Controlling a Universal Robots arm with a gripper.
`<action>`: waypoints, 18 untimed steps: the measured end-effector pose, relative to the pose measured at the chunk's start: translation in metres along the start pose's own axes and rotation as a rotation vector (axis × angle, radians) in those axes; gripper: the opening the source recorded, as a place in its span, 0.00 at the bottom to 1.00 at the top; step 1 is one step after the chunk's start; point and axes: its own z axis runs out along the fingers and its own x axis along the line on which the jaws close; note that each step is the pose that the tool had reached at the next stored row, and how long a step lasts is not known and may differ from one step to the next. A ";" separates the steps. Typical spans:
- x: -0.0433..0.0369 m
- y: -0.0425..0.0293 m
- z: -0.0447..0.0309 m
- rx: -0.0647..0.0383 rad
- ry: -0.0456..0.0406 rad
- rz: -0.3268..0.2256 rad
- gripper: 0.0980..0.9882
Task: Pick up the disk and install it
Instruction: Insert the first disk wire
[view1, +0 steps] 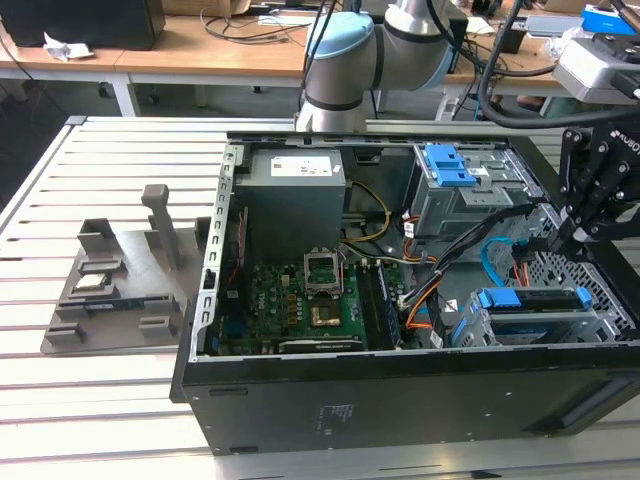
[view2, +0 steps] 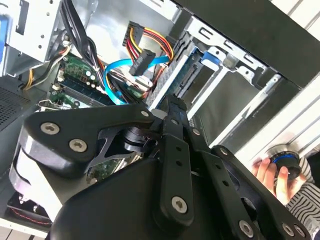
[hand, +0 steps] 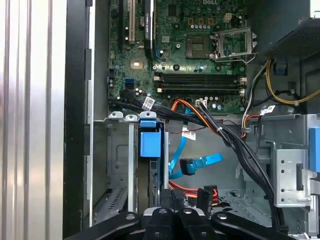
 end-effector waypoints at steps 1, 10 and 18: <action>-0.0028 -0.0007 0.0012 0.000 0.0000 0.000 0.01; -0.0250 -0.0108 0.0127 0.000 0.0008 0.000 0.01; -0.0304 -0.0148 0.0170 0.000 0.0009 0.000 0.08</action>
